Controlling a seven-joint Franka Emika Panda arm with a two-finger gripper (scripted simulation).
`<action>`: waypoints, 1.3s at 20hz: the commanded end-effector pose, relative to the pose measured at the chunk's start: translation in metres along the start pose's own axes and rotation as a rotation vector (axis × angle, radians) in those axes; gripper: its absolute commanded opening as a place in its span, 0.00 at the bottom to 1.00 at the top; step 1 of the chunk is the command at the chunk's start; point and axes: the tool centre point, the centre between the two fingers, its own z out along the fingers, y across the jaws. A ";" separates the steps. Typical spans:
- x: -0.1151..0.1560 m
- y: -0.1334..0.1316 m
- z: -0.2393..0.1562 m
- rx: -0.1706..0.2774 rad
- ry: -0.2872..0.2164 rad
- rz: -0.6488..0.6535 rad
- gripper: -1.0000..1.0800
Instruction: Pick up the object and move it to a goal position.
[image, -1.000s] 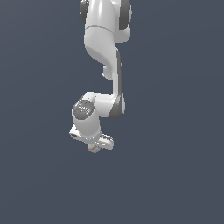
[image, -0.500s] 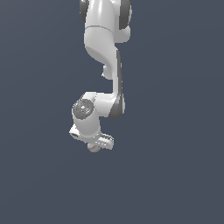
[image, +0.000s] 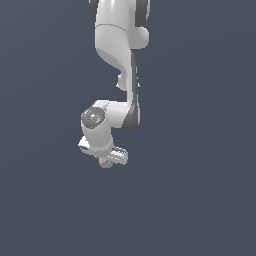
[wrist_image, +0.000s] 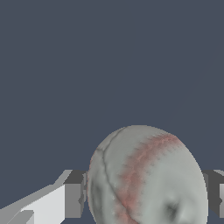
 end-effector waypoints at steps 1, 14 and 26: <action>-0.008 0.007 -0.003 0.000 0.003 0.000 0.00; -0.081 0.062 -0.018 0.001 0.003 0.000 0.00; -0.140 0.109 -0.031 0.001 0.003 0.000 0.00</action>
